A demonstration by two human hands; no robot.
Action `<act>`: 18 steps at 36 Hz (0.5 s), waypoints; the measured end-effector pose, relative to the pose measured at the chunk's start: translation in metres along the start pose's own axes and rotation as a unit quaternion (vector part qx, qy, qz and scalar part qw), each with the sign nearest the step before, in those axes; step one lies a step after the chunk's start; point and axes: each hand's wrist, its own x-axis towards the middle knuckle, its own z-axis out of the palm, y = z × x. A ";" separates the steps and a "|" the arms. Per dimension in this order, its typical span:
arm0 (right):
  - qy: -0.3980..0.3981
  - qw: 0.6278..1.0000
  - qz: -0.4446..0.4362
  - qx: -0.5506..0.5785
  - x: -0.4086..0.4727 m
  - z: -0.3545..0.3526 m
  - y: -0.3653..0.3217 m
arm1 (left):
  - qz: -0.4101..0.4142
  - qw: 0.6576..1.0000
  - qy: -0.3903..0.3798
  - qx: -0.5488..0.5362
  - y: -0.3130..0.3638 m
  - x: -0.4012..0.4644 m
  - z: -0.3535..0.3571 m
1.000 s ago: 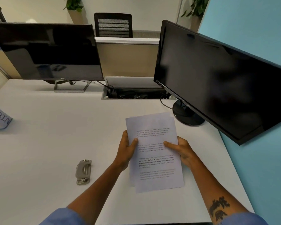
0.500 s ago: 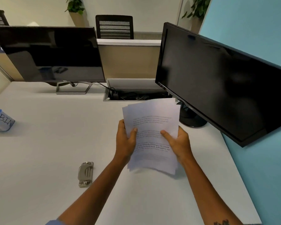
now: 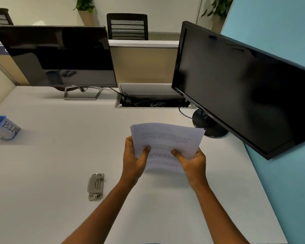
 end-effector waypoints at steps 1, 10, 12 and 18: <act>-0.001 1.000 0.002 -0.003 -0.001 0.000 0.001 | -0.002 1.000 -0.004 0.003 -0.001 -0.001 0.000; -0.007 1.000 -0.019 0.008 0.001 0.002 -0.007 | 0.024 1.000 0.006 -0.002 0.005 0.003 0.000; -0.011 1.000 -0.017 0.003 0.001 0.002 -0.003 | 0.023 1.000 0.004 -0.003 0.003 0.003 -0.001; -0.013 1.000 0.008 -0.003 0.002 0.006 0.013 | -0.008 1.000 -0.003 0.020 -0.008 -0.003 0.000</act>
